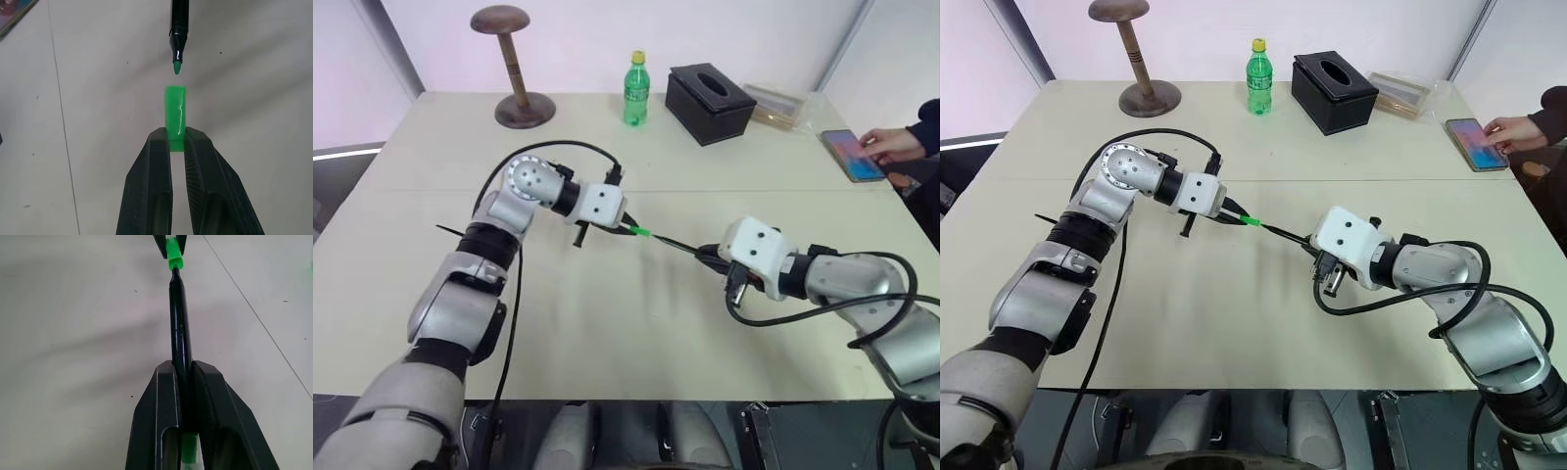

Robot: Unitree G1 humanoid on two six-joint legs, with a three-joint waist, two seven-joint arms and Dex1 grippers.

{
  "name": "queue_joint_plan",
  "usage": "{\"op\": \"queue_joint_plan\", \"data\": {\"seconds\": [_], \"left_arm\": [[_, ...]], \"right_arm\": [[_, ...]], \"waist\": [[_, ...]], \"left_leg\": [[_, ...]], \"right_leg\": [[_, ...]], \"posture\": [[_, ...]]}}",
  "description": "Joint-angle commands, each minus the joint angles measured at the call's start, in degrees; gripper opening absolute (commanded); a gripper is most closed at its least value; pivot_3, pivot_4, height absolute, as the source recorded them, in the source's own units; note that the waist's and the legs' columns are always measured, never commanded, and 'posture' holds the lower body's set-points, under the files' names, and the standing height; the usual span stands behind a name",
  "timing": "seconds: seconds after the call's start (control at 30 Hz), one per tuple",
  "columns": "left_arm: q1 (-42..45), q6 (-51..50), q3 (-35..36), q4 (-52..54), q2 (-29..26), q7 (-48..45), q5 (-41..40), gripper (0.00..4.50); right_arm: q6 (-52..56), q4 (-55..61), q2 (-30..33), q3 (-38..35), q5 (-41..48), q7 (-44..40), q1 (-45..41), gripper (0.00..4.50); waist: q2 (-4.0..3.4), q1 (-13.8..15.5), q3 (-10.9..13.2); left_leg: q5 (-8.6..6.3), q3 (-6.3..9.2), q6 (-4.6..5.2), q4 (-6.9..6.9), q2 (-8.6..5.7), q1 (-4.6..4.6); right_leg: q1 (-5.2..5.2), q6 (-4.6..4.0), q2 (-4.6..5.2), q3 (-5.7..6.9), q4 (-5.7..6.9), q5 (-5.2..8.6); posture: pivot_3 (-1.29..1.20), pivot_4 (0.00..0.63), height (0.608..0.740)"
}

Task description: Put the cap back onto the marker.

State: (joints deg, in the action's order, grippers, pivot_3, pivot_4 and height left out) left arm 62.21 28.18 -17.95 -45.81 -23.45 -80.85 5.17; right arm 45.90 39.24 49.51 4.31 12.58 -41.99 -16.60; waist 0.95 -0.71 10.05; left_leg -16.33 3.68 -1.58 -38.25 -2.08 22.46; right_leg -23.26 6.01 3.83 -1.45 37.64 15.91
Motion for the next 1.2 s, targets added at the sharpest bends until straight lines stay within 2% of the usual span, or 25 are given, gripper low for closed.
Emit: {"op": "queue_joint_plan", "data": {"seconds": [0.03, 1.2], "left_arm": [[0.76, 0.45, 0.04, 2.31, 0.09, 0.65, -0.36, 0.15], [-0.16, -1.06, -0.06, 4.69, -0.77, -0.32, -1.40, 0.15]], "right_arm": [[-0.29, 1.69, -0.17, -0.16, 0.35, 0.19, -1.20, 0.03], [-0.42, 1.24, 0.63, -0.65, 0.26, 0.00, -0.63, 0.03]], "waist": [[0.00, 0.01, 0.00], [0.00, 0.00, 0.00]], "left_leg": [[0.00, 0.00, 0.00, 0.00, 0.00, 0.00], [0.00, 0.00, 0.00, 0.00, 0.00, 0.00]], "right_leg": [[0.00, 0.00, 0.00, 0.00, 0.00, 0.00], [0.00, 0.00, 0.00, 0.00, 0.00, 0.00]], "posture": [[0.00, 0.150, 0.740], [0.00, 0.150, 0.740]]}}
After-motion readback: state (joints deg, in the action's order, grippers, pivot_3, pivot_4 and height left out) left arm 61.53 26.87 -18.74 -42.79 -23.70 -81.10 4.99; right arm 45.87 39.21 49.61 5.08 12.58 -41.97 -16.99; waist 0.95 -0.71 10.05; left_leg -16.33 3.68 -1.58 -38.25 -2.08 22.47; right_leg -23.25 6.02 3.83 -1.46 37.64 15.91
